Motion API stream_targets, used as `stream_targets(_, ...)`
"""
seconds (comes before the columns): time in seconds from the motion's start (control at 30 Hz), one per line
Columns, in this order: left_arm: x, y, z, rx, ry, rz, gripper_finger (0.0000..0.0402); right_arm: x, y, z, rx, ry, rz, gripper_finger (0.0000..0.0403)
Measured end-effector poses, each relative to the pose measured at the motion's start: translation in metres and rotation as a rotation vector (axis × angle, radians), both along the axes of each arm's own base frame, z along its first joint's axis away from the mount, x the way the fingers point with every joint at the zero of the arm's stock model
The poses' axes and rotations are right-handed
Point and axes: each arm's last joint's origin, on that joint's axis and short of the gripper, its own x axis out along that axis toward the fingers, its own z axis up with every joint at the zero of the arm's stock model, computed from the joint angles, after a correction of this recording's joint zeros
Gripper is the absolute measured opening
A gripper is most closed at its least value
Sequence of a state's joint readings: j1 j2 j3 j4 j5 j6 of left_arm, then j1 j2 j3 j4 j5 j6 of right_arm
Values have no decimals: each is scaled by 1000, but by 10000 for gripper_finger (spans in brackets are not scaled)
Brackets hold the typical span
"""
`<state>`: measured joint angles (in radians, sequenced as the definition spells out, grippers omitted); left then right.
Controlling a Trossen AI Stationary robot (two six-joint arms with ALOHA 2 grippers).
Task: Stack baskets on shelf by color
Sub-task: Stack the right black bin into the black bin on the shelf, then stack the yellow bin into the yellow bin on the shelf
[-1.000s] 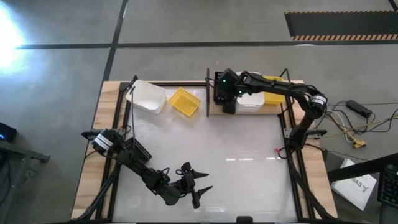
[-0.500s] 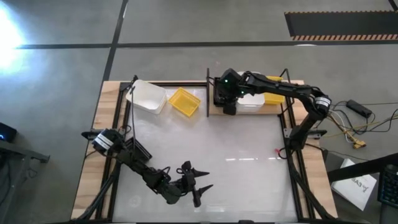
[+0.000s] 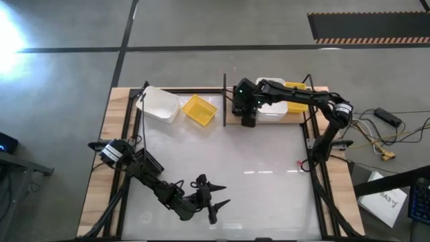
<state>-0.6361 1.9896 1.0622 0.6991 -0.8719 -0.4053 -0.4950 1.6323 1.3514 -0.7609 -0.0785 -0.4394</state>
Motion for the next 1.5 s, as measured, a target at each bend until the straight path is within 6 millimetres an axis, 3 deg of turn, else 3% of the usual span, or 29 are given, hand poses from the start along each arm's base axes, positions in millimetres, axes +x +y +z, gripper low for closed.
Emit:
stream_targets(0.23, 0, 0, 0, 0, 0, 0, 235, -9, 6, 27, 13, -4, -33, 112)
stream_targets(0.4, 0, 0, 0, 0, 0, 0, 235, -18, 32, 45, 19, -35, -25, 118)
stream_targets(0.5, 0, 1, 0, 9, -4, 37, 235, -22, 68, 50, 21, -102, 28, 105)
stream_targets(0.6, -3, 3, 2, 73, 3, 117, 235, -28, 117, 42, 40, -194, 116, 88)
stream_targets(0.73, -7, 17, 31, 107, 9, 200, 234, -47, 189, 19, 39, -318, 175, 65)
stream_targets(0.93, -16, 84, 80, 74, 161, 288, 207, -90, 280, -43, 31, -473, 199, 39)
stream_targets(1.1, -1, 161, 104, -48, 316, 238, 181, -115, 324, -89, 71, -628, 184, 32)
stream_targets(1.3, 8, 240, 95, -21, 580, 254, 159, -118, 352, -125, 65, -669, 211, 31)
stream_targets(1.5, -3, 284, 71, -1, 749, 349, 155, -103, 370, -152, 40, -608, 204, 31)
